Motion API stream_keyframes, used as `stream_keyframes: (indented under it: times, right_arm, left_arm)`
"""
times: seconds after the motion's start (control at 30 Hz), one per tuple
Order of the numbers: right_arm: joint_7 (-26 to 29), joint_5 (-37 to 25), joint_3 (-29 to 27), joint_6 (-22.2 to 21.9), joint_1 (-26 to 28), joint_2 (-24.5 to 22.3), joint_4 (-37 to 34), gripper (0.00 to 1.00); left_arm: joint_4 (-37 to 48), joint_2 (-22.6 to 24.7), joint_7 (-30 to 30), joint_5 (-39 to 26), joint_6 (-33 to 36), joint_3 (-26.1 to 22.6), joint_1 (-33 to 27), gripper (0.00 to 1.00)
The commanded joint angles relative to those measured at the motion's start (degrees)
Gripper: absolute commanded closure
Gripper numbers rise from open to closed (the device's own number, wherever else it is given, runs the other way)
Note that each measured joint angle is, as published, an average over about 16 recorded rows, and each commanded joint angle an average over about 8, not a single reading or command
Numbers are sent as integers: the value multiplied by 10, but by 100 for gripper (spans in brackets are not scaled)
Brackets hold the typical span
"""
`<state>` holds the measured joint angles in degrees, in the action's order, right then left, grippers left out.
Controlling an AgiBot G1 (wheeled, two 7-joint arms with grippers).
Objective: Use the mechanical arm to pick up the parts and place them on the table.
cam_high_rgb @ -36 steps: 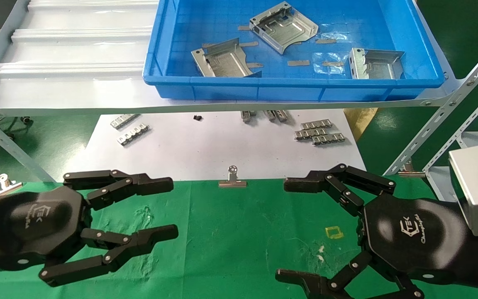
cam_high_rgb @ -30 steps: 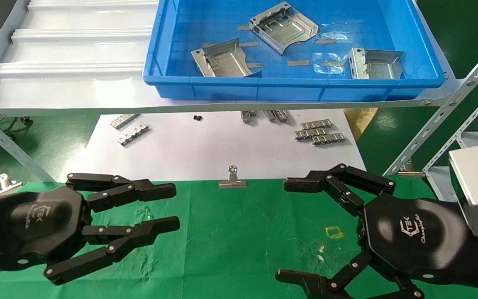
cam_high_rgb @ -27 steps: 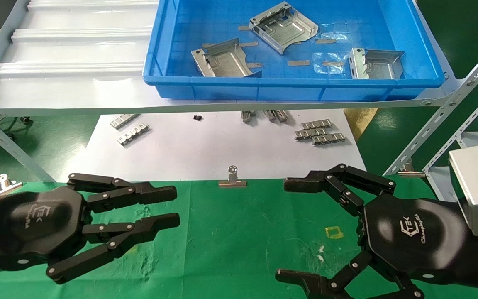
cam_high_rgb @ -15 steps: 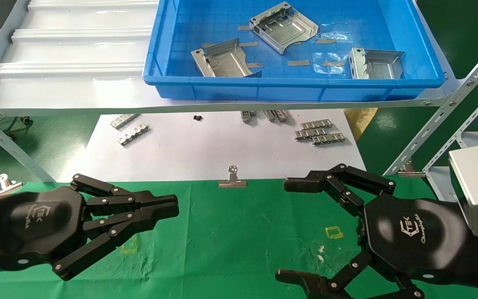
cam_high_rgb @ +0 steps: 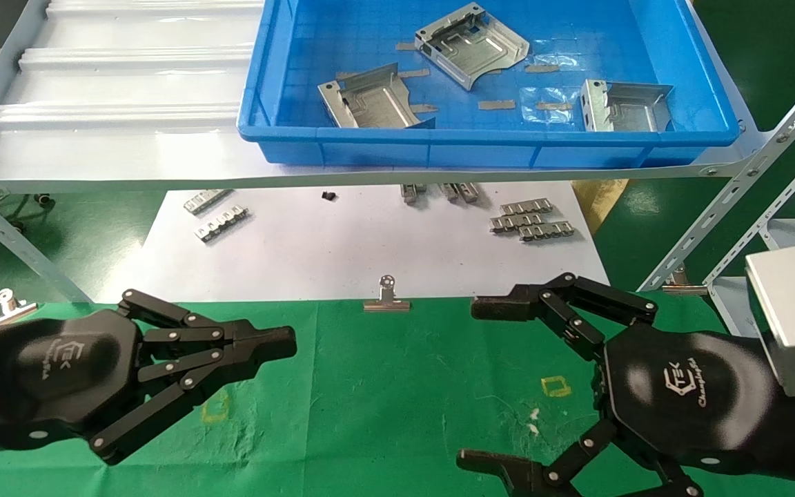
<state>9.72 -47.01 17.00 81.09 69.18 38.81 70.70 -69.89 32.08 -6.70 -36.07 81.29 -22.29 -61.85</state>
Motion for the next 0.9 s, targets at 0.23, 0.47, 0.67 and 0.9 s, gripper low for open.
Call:
stream_keyframes:
  times: [0.23,0.47,0.67,0.9]
  right_arm:
    - [-23,-143,44,-110,191,113,-116,0]
    - [-67,-273,101,-228,329,250,-330,0]
    - [-95,-341,137,-314,396,346,-510,36]
    - [-81,-374,169,-365,431,392,-609,100]
  left_arm:
    - [0,0,0,0,0,0,0,100]
    - [0,0,0,0,0,0,0,100]
    - [0,0,0,0,0,0,0,100]
    - [0,0,0,0,0,0,0,19]
